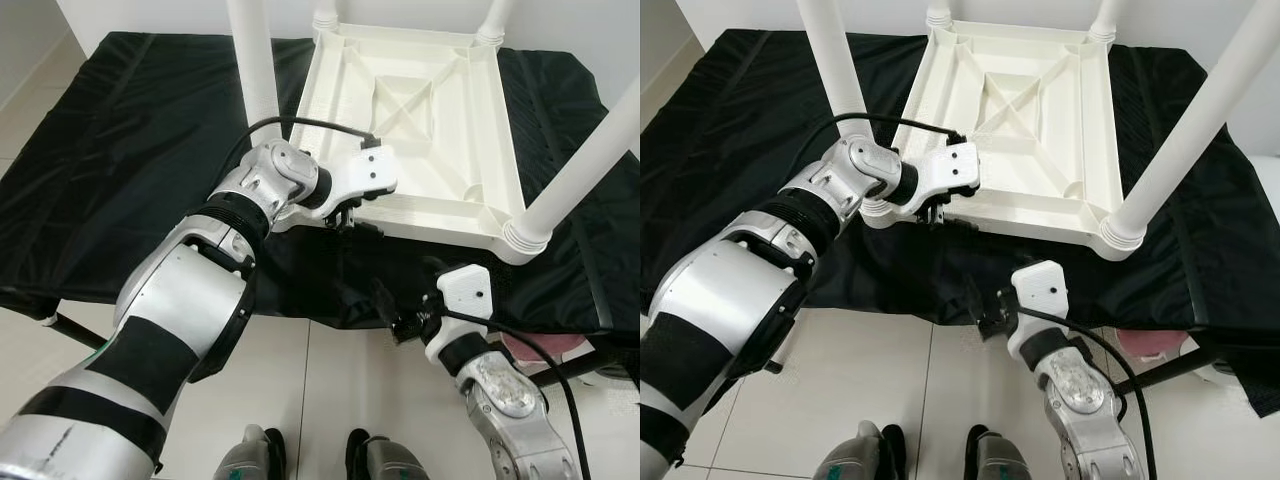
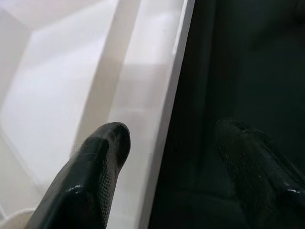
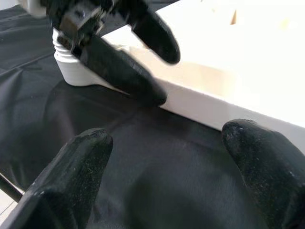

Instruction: Building children table

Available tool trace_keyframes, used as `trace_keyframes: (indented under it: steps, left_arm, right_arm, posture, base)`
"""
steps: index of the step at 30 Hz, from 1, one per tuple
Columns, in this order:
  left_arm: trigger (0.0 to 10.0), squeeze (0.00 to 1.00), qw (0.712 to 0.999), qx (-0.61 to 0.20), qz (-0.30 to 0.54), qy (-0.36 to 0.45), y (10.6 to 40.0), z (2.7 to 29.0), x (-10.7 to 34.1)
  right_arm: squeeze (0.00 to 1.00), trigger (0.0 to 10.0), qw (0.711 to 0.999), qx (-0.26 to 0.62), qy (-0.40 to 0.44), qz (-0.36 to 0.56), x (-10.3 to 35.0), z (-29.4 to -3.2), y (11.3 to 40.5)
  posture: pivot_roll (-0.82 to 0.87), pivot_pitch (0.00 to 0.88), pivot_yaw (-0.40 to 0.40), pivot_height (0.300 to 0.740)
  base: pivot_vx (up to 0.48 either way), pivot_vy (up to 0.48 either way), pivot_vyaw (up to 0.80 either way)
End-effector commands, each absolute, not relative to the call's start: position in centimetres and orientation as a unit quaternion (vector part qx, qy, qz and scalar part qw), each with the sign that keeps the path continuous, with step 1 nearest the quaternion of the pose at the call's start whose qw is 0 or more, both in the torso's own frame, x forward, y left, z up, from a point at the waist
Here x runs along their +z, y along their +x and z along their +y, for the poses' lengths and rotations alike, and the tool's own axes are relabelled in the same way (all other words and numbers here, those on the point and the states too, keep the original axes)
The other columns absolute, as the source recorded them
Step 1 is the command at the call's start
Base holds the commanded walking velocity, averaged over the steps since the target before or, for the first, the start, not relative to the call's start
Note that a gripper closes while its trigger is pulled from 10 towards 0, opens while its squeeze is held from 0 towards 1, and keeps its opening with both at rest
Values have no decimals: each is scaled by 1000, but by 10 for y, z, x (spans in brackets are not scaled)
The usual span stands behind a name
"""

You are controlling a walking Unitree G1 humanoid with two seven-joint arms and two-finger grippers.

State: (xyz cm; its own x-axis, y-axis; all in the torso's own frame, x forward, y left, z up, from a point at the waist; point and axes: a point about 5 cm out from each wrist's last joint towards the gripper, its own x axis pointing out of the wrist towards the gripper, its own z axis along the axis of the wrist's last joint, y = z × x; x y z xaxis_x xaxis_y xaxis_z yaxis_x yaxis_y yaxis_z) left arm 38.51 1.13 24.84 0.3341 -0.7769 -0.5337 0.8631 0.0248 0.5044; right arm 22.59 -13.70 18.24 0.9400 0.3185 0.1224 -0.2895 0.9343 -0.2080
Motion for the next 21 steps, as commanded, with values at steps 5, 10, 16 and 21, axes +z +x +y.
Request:
trace_keyframes:
  steps: [5, 10, 16, 21]
  left_arm:
    - [9255, 0, 838, -379, 7, 392, 405, 22, 245]
    - [9255, 0, 843, -370, 8, 390, 405, 22, 245]
    - [2275, 0, 832, -372, 42, 410, 402, 21, 223]
    - [0, 0, 822, -380, 53, 421, 400, 21, 216]
  right_arm:
    - [0, 10000, 979, 167, -98, -70, 185, -136, 221]
    - [0, 10000, 978, 167, -99, -70, 186, -136, 220]
    - [0, 10000, 981, 151, -96, -69, 188, -137, 214]
    - [0, 10000, 984, 143, -91, -63, 187, -136, 210]
  posture:
    - [-191, 289, 45, 740]
    - [-197, 293, 48, 740]
    - [-226, 321, 72, 740]
    - [-223, 319, 74, 740]
  base:
    - [0, 0, 0]
    - [0, 0, 0]
    - [0, 0, 0]
    - [0, 0, 0]
